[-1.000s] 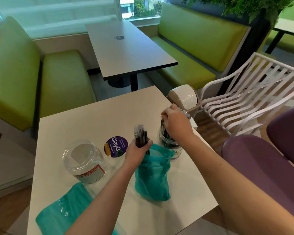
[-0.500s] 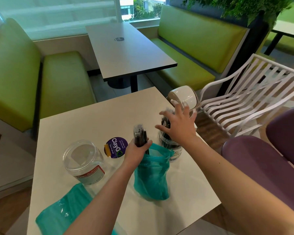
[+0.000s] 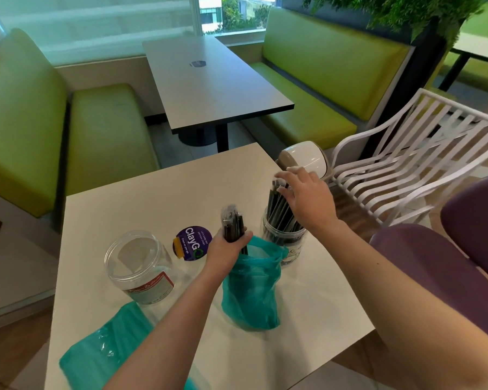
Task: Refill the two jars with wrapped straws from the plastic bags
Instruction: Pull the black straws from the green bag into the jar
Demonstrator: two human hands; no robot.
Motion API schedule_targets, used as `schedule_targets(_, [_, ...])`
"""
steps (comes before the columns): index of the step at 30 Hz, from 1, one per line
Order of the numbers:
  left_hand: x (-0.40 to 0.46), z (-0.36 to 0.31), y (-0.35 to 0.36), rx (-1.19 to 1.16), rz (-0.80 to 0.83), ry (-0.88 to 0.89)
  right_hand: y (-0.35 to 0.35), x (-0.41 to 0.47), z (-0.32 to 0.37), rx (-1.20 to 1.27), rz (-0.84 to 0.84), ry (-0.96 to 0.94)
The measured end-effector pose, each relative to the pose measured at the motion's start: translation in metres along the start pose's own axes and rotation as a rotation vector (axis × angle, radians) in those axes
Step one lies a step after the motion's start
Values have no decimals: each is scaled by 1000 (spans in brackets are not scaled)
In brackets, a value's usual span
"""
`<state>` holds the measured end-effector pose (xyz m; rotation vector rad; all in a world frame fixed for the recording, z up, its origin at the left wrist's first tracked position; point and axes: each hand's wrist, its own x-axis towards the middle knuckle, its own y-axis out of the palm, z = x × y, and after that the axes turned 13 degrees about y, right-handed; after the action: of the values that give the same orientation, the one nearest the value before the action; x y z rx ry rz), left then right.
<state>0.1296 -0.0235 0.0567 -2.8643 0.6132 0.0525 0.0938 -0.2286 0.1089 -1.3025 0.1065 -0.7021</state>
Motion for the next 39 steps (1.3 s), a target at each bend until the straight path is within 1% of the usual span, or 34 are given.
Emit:
schedule_targets(3, [1, 1, 2, -2, 12, 1, 12, -8, -6, -73, 114, -1])
schedule_targets(4, [1, 1, 2, -2, 15, 3, 13, -11, -7, -90, 124, 6])
schedule_targets(5, [1, 1, 1, -2, 15, 5, 13, -13, -6, -101, 104, 6])
schedule_targets(7, [1, 1, 0, 2, 8, 8, 7, -19, 3, -98, 6, -5])
schedule_targets(10, [3, 1, -1, 13, -3, 11, -4, -39, 26, -25, -144, 55])
schedule_targets(12, [4, 1, -1, 20, -5, 15, -9, -59, 42, 10, -154, 100])
schedule_targets(14, [5, 1, -2, 21, -9, 27, -7, -78, 52, 49, -35, 129])
schedule_targets(15, [6, 1, -3, 17, -12, 34, -4, -86, 54, 94, 69, 146])
schedule_targets(18, [6, 1, -3, 6, -19, 38, 8, -102, 57, 335, 425, 252])
schedule_targets(19, [6, 0, -2, -2, -26, 33, 13, -105, 58, 376, 509, 275])
schedule_targets(20, [6, 0, -2, -12, -32, 30, 17, -107, 58, 386, 558, 283])
schedule_targets(22, [5, -2, -1, -31, -28, 24, 26, -107, 57, 388, 584, 292])
schedule_targets(26, [2, -2, -3, -27, 28, 6, 34, -100, 54, 432, 552, 335])
schedule_targets(29, [2, 2, -10, -46, 136, -16, 36, -93, 49, 452, 556, 356])
schedule_targets(31, [2, 5, -15, -87, 199, -19, 38, -88, 46, 507, 578, 377])
schedule_targets(32, [2, 7, -16, -103, 206, -14, 38, -86, 44, 554, 601, 396])
schedule_targets(36, [-1, 11, -17, -97, 124, -1, 34, -85, 42, 713, 735, 429])
schedule_targets(39, [-3, 10, -16, -59, 96, 1, 29, -85, 46, 885, 813, 532])
